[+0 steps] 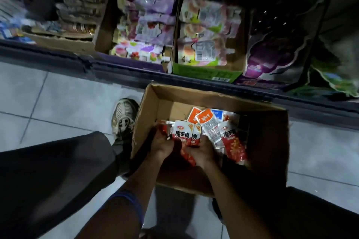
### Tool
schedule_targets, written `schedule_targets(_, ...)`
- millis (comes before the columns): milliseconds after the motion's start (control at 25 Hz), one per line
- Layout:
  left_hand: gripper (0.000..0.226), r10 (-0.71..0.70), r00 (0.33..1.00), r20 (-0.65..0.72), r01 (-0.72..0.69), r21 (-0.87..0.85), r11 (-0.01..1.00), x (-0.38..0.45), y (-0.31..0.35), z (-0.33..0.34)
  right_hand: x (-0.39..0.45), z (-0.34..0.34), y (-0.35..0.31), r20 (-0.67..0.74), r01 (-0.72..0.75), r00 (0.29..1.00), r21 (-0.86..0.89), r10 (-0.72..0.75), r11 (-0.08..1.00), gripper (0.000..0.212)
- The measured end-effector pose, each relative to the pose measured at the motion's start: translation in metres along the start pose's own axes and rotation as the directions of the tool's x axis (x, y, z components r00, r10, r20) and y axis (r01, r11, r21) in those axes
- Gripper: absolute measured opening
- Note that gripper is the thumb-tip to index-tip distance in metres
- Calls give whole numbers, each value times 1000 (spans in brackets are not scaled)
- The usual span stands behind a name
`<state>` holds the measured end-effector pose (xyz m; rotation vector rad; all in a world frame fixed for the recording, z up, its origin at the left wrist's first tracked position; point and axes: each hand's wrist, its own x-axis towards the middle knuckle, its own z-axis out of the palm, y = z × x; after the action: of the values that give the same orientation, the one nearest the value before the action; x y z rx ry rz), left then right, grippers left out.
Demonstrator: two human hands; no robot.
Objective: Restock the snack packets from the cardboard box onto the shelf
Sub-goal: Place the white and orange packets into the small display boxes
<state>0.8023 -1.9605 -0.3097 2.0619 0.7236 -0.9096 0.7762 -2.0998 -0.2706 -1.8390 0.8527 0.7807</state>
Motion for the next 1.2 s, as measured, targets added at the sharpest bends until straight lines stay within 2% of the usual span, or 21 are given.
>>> schedule_targets(80,55,12,1000,-6,-13,-120,993,5,-2,1,6,11,-1,-24,-18,1000,80,20,997,57)
schedule_targets(200,39,-2,999,41,14,-302,953,-3,1,4,6,17,-5,3,-36,999,123,35,992,44)
schedule_targets(320,25,51,998,-38,-57,-180,982,-4,1,8,2,13,-9,171,-234,967,292,190,928,33)
schedule_targets(400,25,115,992,-55,-124,-184,975,-10,5,6,4,10,-8,238,-277,951,384,196,881,31)
schedule_targets(520,33,148,979,143,-102,-287,952,-24,13,5,5,14,-5,102,-117,991,322,88,939,32)
schedule_targets(560,33,174,967,184,-113,-302,947,-29,16,4,7,13,-3,43,-81,997,316,71,945,35)
schedule_targets(600,32,192,968,161,-126,-350,928,-28,17,5,9,11,0,-16,-60,997,332,69,941,38)
schedule_targets(640,31,208,976,62,-182,-286,941,-21,20,2,11,4,2,-70,-58,994,352,88,934,40)
schedule_targets(680,32,265,963,-42,-269,-109,957,-9,19,-2,14,-4,5,-128,-53,986,379,109,924,42)
schedule_targets(720,42,361,931,-58,-347,173,922,-1,20,-8,17,-14,9,-176,-36,978,391,113,920,42)
schedule_targets(760,58,454,891,-13,-410,405,817,8,21,-13,20,-24,13,-213,-17,971,406,112,914,41)
schedule_targets(800,72,495,866,74,-449,552,703,14,21,-17,23,-33,18,-225,-16,966,440,127,898,40)
schedule_targets(840,79,508,849,145,-473,639,607,19,22,-20,25,-40,23,-218,-23,964,493,149,870,39)
schedule_targets(920,76,505,838,204,-476,728,494,20,25,-15,25,-49,29,-177,-63,964,574,199,817,40)
schedule_targets(1000,62,499,842,206,-456,766,453,15,28,-6,27,-52,35,-129,-84,970,612,204,786,47)
schedule_targets(1080,53,442,877,190,-445,669,595,16,27,-2,24,-52,34,-99,-64,983,612,157,788,48)
schedule_targets(1200,52,260,947,188,-311,332,890,20,19,-9,15,-53,24,-47,-52,994,602,100,797,35)
